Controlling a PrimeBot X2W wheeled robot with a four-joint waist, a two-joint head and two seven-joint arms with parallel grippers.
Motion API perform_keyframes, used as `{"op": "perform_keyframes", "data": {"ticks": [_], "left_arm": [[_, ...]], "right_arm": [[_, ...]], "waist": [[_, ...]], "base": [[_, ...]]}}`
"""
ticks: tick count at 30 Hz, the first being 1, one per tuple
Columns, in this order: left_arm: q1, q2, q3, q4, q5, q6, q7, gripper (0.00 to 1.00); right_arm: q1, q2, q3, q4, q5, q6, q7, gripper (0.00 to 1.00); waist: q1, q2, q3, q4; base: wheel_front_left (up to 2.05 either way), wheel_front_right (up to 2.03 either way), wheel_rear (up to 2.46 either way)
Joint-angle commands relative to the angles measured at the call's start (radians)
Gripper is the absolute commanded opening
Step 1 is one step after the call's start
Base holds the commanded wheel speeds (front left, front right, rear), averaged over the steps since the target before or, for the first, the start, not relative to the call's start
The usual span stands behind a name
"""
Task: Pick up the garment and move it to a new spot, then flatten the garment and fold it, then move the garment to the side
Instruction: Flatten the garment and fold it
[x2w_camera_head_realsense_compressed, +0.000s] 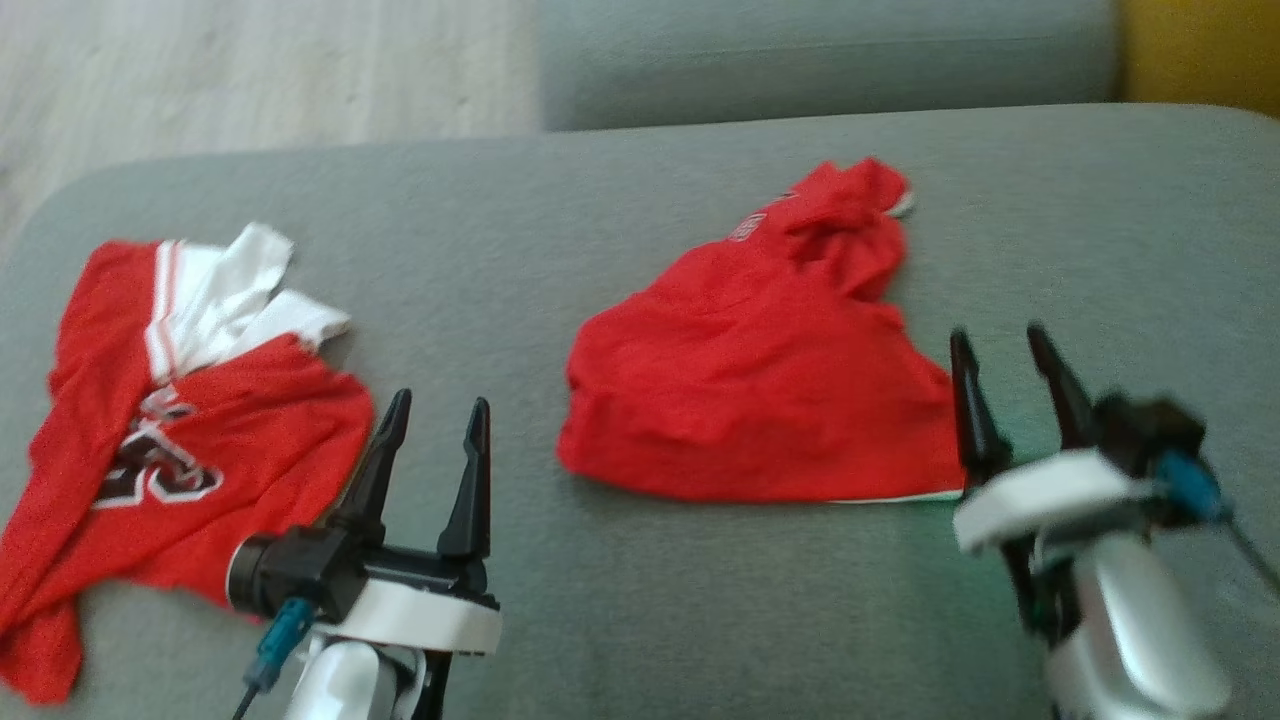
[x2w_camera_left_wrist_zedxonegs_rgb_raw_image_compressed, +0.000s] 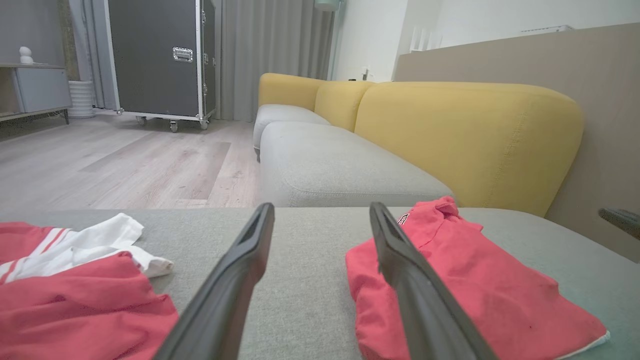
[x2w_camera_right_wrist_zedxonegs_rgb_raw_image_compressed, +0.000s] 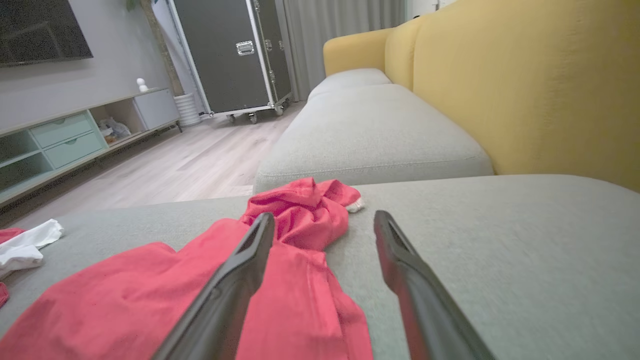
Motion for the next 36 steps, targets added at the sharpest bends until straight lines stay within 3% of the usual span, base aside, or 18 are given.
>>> {"op": "perform_keyframes", "data": {"ticks": [1, 9, 14, 25, 26, 27, 28, 32, 36], "left_arm": [[-0.056, 0.001, 0.024, -0.026, -0.011, -0.003, -0.005, 1.0], [-0.094, 0.001, -0.015, -0.006, -0.031, -0.008, -0.005, 1.0], [-0.118, 0.001, -0.052, 0.0, -0.054, -0.007, -0.005, 1.0], [-0.135, 0.001, -0.099, 0.004, -0.075, 0.006, -0.005, 1.0], [-0.135, 0.001, -0.102, 0.004, -0.076, 0.007, -0.005, 1.0], [-0.135, 0.001, -0.105, 0.004, -0.076, 0.008, -0.005, 1.0], [-0.135, 0.001, -0.107, 0.005, -0.076, 0.009, -0.005, 1.0], [-0.132, 0.001, -0.105, 0.012, -0.07, 0.011, -0.005, 1.0], [-0.117, 0.001, -0.091, 0.022, -0.06, 0.011, -0.005, 1.0]], "right_arm": [[-0.09, -0.002, 0.013, -0.011, 0.004, -0.001, 0.027, 1.0], [-0.359, -0.002, -0.104, 0.226, 0.029, -0.001, 0.227, 1.0], [-0.552, -0.002, -0.275, 0.462, 0.007, -0.001, 0.305, 1.0], [-0.696, -0.018, -0.532, 0.685, -0.171, -0.001, 0.28, 1.0], [-0.704, -0.018, -0.549, 0.695, -0.188, -0.001, 0.27, 0.65], [-0.713, -0.017, -0.563, 0.704, -0.202, -0.001, 0.257, 0.05], [-0.723, -0.015, -0.572, 0.712, -0.211, -0.001, 0.242, 0.0], [-0.764, -0.006, -0.558, 0.737, -0.225, -0.001, 0.141, 0.0], [-0.845, -0.002, -0.383, 0.823, -0.14, -0.001, 0.004, 0.0]], "waist": [[0.0, -0.0001, 0.034, 0.05], [0.0, -0.0001, 0.096, 0.185], [0.0, -0.0001, 0.134, 0.268], [0.0, -0.0001, 0.152, 0.324], [0.0, -0.0001, 0.151, 0.325], [0.0, -0.0001, 0.151, 0.325], [0.0, -0.0001, 0.15, 0.325], [0.0, -0.0001, 0.135, 0.319], [0.0, -0.0001, 0.096, 0.305]], "base": [[0.0, 0.0, 0.0], [0.0, 0.0, 0.0], [0.0, 0.0, 0.0], [0.0, 0.0, 0.0], [0.0, 0.0, 0.0], [0.0, 0.0, 0.0], [0.0, 0.0, 0.0], [0.0, 0.0, 0.0], [0.0, 0.0, 0.0]]}}
